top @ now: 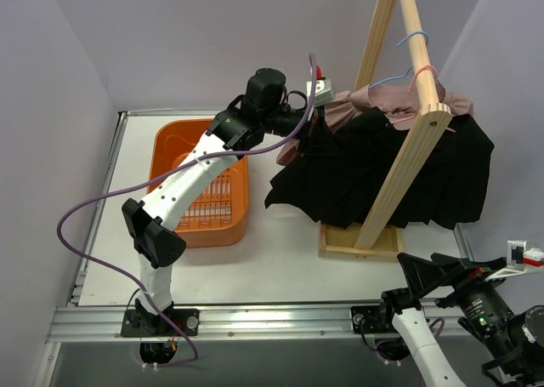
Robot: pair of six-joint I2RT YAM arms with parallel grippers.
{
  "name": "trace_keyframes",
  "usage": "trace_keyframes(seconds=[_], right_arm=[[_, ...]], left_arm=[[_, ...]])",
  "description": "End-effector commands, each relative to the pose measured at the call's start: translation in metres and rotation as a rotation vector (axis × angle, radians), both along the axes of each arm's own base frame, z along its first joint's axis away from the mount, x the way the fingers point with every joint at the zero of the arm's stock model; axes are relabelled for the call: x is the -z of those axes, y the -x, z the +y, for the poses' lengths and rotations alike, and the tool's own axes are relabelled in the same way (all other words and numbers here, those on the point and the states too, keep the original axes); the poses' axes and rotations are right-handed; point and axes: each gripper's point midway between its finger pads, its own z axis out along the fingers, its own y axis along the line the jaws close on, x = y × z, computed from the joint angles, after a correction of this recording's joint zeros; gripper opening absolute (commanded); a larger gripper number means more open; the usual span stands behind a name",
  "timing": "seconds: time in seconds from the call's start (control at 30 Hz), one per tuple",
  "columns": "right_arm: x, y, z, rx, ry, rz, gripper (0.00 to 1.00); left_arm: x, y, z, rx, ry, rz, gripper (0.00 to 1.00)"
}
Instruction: Remove the skirt from the hanger
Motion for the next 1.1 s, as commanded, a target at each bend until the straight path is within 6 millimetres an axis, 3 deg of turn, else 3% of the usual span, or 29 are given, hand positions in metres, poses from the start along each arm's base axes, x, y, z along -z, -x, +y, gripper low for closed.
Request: trace_keyframes(seconds=[0.0, 0.13, 0.17, 0.23, 0.27, 0.4, 0.53, 0.87, 0.93, 1.0, 1.03, 1.07], right_arm=[[-0.001, -0.007, -0.001, 0.007, 0.013, 0.013, 1.00], [0.000, -0.008, -0.001, 0.007, 0.011, 0.010, 1.00], [0.000, -0.008, -0.001, 0.009, 0.011, 0.010, 1.00], [-0.001, -0.007, -0.001, 0.008, 0.007, 0.004, 1.00], [-0.002, -0.007, -0.001, 0.008, 0.006, 0.001, 1.00], [-0.003, -0.005, -0.002, 0.014, 0.005, 0.001, 1.00], [-0.005, -0.004, -0.004, 0.022, 0.011, -0.002, 1.00], [-0.004, -0.005, -0.004, 0.024, 0.008, -0.001, 1.00], [-0.004, -0.005, -0.005, 0.027, 0.010, 0.003, 1.00], [0.006, -0.009, -0.008, 0.047, 0.021, 0.053, 1.00], [0.013, -0.015, -0.008, 0.055, 0.035, 0.093, 1.00], [0.026, -0.017, -0.011, 0.071, 0.055, 0.150, 1.00]], left_arm=[[-0.053, 0.005, 0.009, -0.079, 0.082, -0.037, 0.02], [-0.086, 0.012, 0.008, -0.058, 0.161, -0.030, 0.02], [-0.103, 0.018, 0.011, -0.036, 0.195, -0.050, 0.02], [-0.101, 0.015, 0.004, -0.027, 0.188, -0.018, 0.02], [-0.120, 0.019, 0.009, -0.025, 0.223, -0.050, 0.02], [-0.124, 0.020, 0.003, 0.006, 0.240, -0.029, 0.02], [-0.105, 0.013, -0.009, 0.020, 0.213, 0.014, 0.02], [-0.065, 0.017, -0.038, 0.066, 0.143, 0.077, 0.02], [-0.056, 0.016, -0.035, 0.049, 0.110, 0.075, 0.02], [-0.035, 0.002, -0.029, -0.018, 0.045, 0.092, 0.02], [-0.037, 0.001, -0.021, -0.052, 0.032, 0.093, 0.02], [-0.018, -0.006, -0.017, -0.091, -0.020, 0.125, 0.02]])
